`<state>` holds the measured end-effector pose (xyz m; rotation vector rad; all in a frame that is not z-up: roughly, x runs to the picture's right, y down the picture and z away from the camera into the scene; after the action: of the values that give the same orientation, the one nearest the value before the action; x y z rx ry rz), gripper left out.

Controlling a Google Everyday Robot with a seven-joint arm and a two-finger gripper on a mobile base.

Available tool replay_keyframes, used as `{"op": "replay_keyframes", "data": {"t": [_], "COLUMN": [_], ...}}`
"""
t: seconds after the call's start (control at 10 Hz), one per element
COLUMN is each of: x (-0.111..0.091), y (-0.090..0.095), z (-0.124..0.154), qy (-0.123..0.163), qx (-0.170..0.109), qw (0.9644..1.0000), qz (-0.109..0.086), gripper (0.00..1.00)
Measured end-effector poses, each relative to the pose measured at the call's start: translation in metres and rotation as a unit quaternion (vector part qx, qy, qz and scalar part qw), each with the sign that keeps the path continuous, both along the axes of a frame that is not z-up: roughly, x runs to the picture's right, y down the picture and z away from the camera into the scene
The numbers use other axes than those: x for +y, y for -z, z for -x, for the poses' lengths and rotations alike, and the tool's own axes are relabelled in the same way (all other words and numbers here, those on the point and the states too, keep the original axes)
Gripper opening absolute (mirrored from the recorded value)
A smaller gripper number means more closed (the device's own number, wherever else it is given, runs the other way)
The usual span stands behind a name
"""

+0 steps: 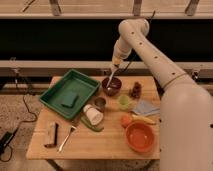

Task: Place brush in purple bowl

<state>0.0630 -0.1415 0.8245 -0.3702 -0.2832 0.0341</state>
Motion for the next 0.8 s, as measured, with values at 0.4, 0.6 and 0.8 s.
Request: {"op": "replay_keyframes", "data": {"t": [0.4,0.6,0.8], "x": [0.047,0.051,0.043], "y": [0.025,0.025,0.022], "z": [-0.022,-0.047,-0.063], "qy": [-0.003,-0.004,-0.004], "qx": [-0.013,0.004,0.018], "qw": [0.9998,0.9998,0.9997], "qz": [0.016,0.019,0.018], "gripper": [0.0,0.0,0.0]}}
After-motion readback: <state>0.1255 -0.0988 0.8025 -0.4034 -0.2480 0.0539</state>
